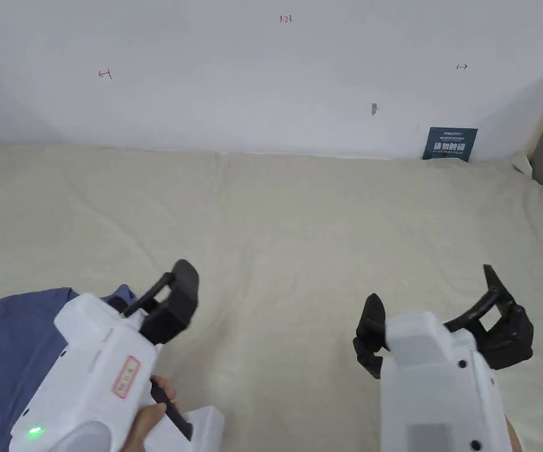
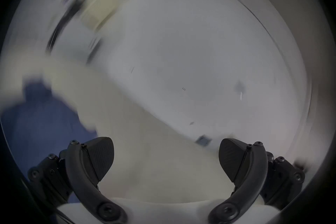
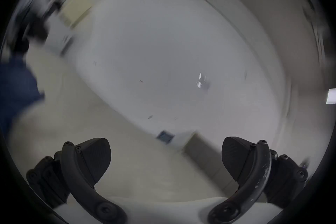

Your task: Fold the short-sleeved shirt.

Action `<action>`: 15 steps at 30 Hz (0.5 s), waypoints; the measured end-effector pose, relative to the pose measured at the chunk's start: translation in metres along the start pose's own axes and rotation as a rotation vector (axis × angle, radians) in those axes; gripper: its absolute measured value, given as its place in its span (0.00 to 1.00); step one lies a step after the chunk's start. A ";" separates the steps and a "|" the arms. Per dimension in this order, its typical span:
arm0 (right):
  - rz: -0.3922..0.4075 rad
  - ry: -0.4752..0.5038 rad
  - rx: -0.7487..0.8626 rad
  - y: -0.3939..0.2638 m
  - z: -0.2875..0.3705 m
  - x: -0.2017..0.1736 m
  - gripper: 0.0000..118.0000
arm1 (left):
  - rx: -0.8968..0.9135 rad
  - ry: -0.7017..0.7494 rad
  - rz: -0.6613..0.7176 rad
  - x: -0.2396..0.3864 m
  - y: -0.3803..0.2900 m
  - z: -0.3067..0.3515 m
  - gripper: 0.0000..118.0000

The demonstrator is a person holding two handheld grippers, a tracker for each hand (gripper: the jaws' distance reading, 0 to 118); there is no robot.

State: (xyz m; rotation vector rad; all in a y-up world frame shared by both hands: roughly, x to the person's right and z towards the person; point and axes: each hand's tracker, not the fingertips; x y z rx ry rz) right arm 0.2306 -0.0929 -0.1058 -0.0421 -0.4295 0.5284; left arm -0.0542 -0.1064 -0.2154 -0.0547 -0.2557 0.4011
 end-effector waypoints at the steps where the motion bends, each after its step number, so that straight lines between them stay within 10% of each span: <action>1: -0.115 0.039 -0.033 0.001 -0.003 0.005 1.00 | 0.023 0.010 -0.182 0.010 -0.004 0.001 0.99; 5: -0.412 0.200 -0.118 -0.012 -0.010 0.015 1.00 | 0.086 0.069 -0.631 0.028 -0.031 0.001 0.99; 8: -0.530 0.254 -0.178 -0.022 -0.016 0.017 1.00 | 0.070 0.074 -0.612 0.024 -0.038 0.000 0.99; 15: -0.507 0.212 -0.171 -0.021 -0.012 0.015 1.00 | 0.054 0.080 -0.538 0.016 -0.034 0.001 0.99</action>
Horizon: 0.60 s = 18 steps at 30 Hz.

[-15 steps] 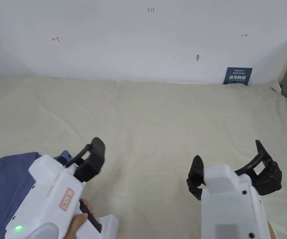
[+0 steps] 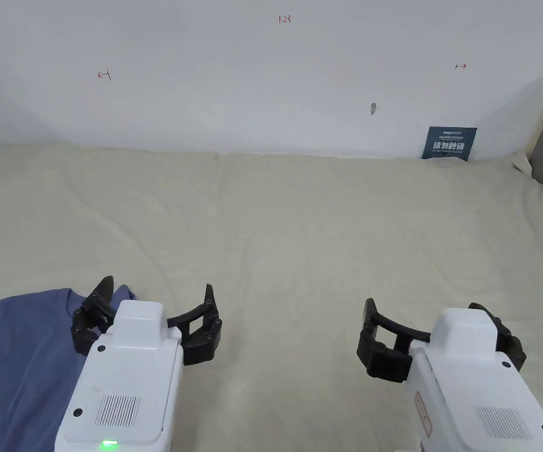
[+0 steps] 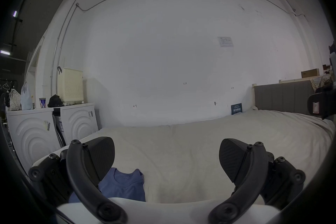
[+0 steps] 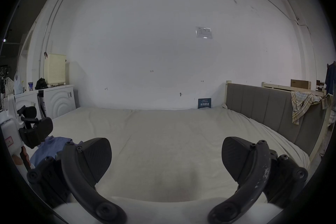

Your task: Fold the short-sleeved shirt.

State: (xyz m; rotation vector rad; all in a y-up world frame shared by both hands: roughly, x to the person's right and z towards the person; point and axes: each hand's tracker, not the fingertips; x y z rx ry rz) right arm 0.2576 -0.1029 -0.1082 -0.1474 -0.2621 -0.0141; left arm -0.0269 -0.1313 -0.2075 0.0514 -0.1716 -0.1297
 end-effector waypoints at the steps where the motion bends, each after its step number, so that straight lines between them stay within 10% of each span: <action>1: 0.007 -0.002 0.001 0.000 0.000 0.000 1.00 | -0.001 -0.001 0.003 0.000 0.000 0.000 0.99; 18: 0.053 -0.007 0.009 0.003 0.004 0.002 1.00 | -0.020 -0.011 0.022 -0.002 -0.001 0.004 0.99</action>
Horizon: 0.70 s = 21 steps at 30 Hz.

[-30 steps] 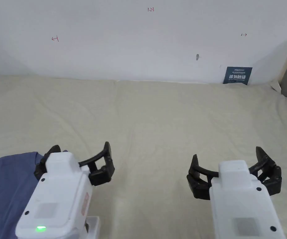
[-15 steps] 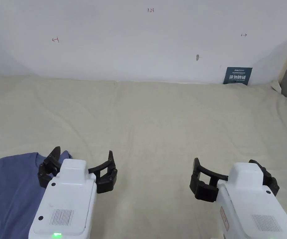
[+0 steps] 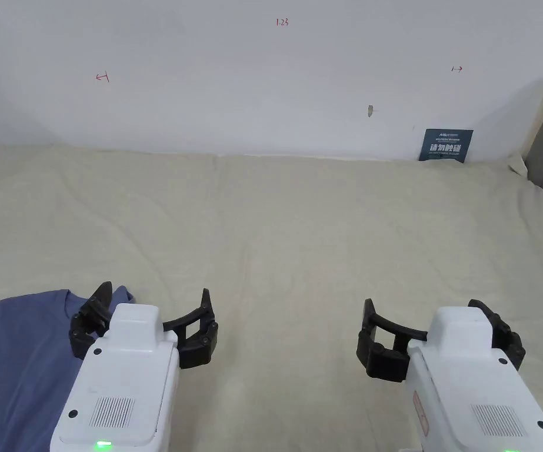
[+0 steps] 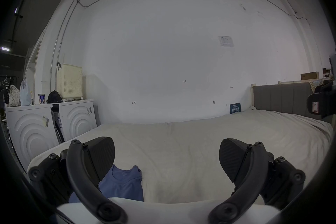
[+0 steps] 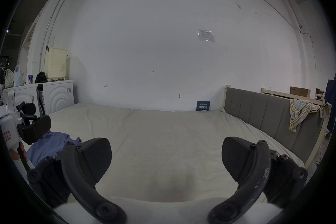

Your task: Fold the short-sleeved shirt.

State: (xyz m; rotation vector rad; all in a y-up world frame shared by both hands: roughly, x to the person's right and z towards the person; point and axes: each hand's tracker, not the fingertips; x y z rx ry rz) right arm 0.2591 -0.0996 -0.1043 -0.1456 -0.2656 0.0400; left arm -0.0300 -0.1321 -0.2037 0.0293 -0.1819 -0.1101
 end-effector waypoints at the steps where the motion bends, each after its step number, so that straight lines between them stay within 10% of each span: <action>1: 0.001 -0.001 0.001 0.000 0.000 0.000 1.00 | 0.001 0.002 0.000 0.000 0.000 0.000 0.99; 21: 0.001 0.001 0.012 0.005 0.005 -0.001 0.98 | 0.004 -0.002 -0.001 -0.001 0.002 0.001 0.93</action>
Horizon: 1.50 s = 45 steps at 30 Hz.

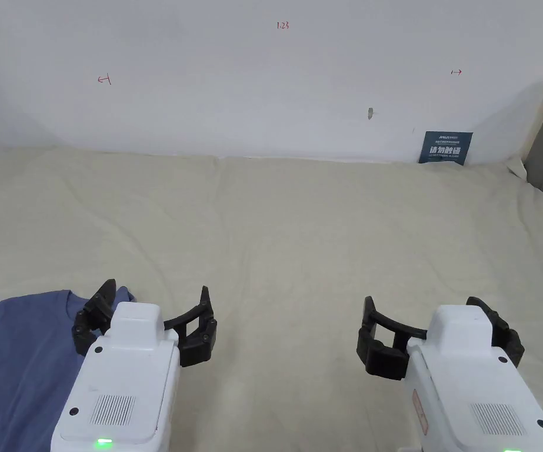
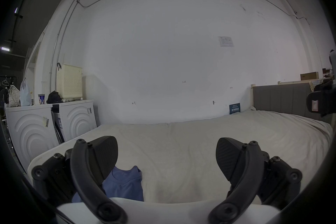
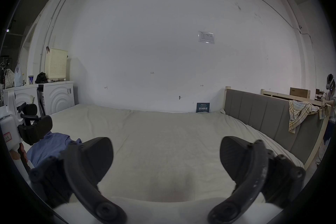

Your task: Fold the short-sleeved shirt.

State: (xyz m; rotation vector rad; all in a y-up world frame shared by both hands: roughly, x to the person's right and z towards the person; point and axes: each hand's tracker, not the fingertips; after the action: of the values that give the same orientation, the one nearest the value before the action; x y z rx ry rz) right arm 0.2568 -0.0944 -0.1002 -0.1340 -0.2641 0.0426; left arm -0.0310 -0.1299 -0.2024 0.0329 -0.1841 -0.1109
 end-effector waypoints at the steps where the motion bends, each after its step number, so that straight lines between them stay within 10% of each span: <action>1: 0.000 -0.002 0.002 0.000 0.001 0.000 0.91 | 0.001 0.000 0.002 0.000 0.000 0.000 0.89; 6: 0.017 -0.028 -0.016 0.001 -0.002 0.000 0.05 | -0.025 -0.022 0.033 0.003 0.004 0.001 0.01; 19: 0.005 0.020 -0.029 0.002 -0.010 -0.015 0.01 | -0.048 0.032 0.068 -0.021 0.000 0.003 0.00; 45: 0.027 0.567 -0.026 0.009 -0.032 -0.239 0.01 | -0.133 0.630 0.052 -0.260 -0.017 0.128 0.00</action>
State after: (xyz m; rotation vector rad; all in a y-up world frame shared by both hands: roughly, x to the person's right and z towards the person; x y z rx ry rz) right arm 0.0340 -0.1039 -0.1934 -0.1701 0.3030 0.0262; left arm -0.3107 -0.1203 -0.1240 -0.0695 0.4515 -0.0562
